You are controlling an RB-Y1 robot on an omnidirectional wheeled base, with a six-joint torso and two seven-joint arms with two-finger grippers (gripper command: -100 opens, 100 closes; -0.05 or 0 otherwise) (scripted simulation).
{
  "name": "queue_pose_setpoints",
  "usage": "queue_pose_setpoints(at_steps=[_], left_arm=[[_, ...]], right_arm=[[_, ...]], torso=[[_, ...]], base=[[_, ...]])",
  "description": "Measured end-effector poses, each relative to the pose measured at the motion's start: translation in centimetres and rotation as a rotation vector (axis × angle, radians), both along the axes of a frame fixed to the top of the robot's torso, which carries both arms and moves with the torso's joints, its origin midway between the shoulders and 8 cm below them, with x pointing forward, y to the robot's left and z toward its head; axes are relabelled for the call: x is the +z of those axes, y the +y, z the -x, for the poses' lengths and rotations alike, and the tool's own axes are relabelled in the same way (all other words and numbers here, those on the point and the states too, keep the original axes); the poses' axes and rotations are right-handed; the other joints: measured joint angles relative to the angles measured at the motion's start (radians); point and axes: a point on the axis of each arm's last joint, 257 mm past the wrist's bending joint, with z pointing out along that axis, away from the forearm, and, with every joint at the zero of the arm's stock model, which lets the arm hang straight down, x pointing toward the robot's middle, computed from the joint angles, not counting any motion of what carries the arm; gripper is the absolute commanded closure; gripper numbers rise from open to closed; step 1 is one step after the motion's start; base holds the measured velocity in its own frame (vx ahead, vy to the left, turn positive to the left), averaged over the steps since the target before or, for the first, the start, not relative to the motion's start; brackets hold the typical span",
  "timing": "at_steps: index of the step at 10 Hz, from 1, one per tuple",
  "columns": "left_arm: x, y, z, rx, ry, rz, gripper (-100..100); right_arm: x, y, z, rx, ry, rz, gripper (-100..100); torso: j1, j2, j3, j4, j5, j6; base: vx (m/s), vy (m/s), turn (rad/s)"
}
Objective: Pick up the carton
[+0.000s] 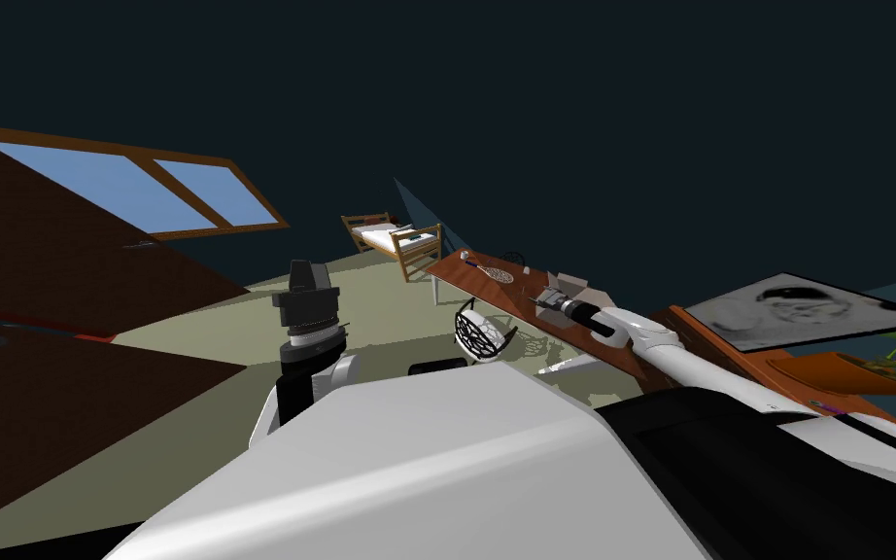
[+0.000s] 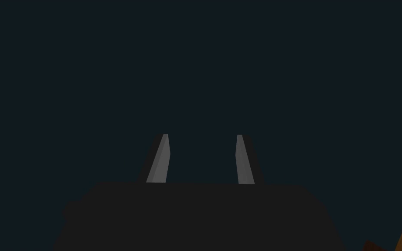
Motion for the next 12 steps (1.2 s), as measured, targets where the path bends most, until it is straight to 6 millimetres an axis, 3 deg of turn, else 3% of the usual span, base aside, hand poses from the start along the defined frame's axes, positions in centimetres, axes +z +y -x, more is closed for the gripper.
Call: queue_pose_setpoints(at_steps=[2,4,5,6,9,12], left_arm=[[0.0,0.0,0.0,0.0,0.0,0.0,0],[0.0,0.0,0.0,0.0,0.0,0.0,0],[0.0,0.0,0.0,0.0,0.0,0.0,0],[0.0,0.0,0.0,0.0,0.0,0.0,0],[0.0,0.0,0.0,0.0,0.0,0.0,0],[0.0,0.0,0.0,0.0,0.0,0.0,0]], right_arm=[[-0.3,-2.6,1.2,-0.038,0.042,0.075,-100],[-1.4,-7.0,4.1,-0.097,0.108,0.178,-100],[-1.8,-8.5,5.9,-0.119,0.144,0.228,-100],[-1.8,-9.4,6.2,-0.133,0.158,0.256,-100],[-3.1,-13.5,9.6,-0.186,0.247,0.365,-100],[-3.0,-17.8,14.0,-0.234,0.34,0.472,-100]], torso=[[-0.001,0.001,0.001,0.0,0.0,0.0],[-0.002,0.0,0.0,0.0,0.0,0.0],[-0.003,0.0,0.0,0.0,-0.001,0.0],[-0.002,0.001,0.0,0.0,-0.001,0.0],[-0.003,0.001,0.0,0.0,-0.001,0.0],[-0.003,0.0,0.0,0.0,-0.001,0.0]], base=[[0.034,-0.015,0.022],[0.055,-0.029,0.032],[0.03,-0.028,0.005],[0.025,-0.025,0.024],[0.045,-0.044,0.035],[0.06,-0.048,0.038]])
